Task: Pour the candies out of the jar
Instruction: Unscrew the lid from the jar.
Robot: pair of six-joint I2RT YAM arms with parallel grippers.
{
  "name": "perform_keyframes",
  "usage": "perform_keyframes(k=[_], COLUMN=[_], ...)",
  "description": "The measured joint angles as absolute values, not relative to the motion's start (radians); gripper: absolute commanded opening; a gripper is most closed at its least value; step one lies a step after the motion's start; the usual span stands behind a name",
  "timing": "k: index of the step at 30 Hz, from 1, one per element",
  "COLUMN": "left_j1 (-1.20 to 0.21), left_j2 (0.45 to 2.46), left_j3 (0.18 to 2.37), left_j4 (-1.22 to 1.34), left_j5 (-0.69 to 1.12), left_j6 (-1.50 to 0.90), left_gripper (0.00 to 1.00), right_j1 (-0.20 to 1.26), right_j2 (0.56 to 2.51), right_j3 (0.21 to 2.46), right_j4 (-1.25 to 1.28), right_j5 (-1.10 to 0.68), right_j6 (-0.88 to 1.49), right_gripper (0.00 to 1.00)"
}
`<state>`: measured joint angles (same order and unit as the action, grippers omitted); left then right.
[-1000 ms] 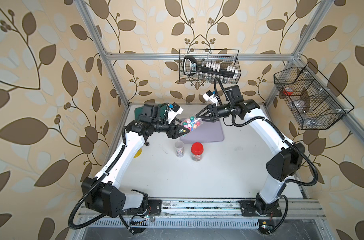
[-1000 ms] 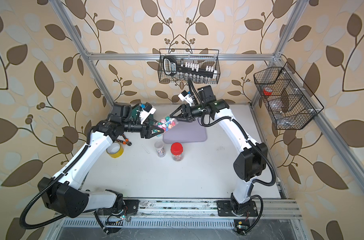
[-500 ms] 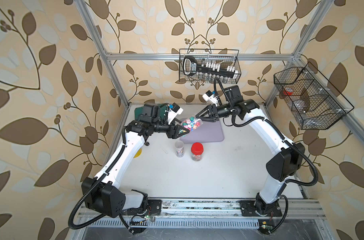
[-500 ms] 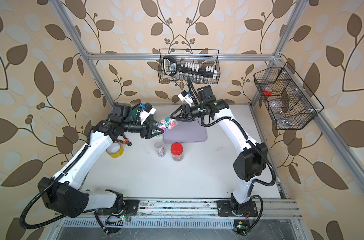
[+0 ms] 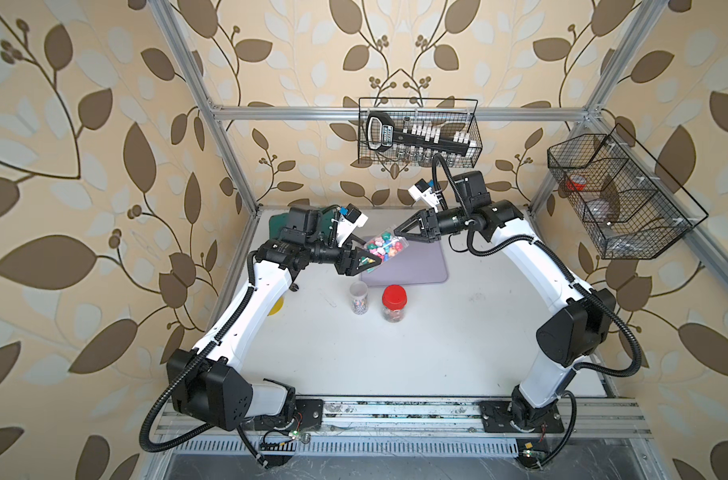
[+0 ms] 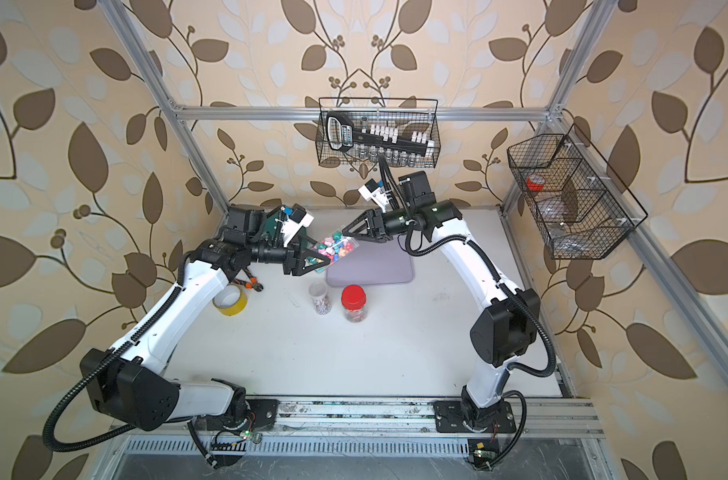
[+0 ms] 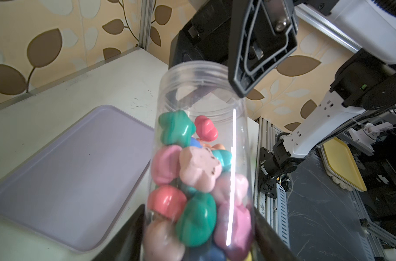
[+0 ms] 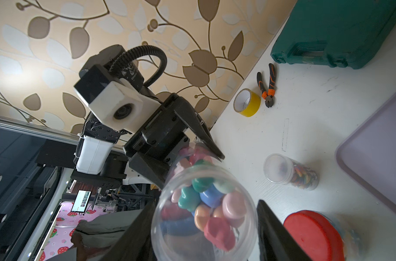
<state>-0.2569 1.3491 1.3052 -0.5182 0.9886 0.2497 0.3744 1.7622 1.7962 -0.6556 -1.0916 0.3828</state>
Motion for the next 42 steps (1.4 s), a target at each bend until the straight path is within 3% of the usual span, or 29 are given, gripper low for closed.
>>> perform_keyframes(k=[24, 42], left_j1=[-0.256, -0.256], left_j2=[1.405, 1.414], left_j3=[1.366, 1.377], left_j4=[-0.55, -0.558], left_j5=[1.203, 1.307], left_j6=[0.149, 0.12], left_gripper=[0.58, 0.59], right_j1=[0.348, 0.346], right_j2=[1.599, 1.563], right_j3=[1.493, 1.457], right_j4=[-0.18, -0.103], right_j5=[-1.224, -1.283], right_j6=[0.257, 0.141], right_gripper=[0.57, 0.63])
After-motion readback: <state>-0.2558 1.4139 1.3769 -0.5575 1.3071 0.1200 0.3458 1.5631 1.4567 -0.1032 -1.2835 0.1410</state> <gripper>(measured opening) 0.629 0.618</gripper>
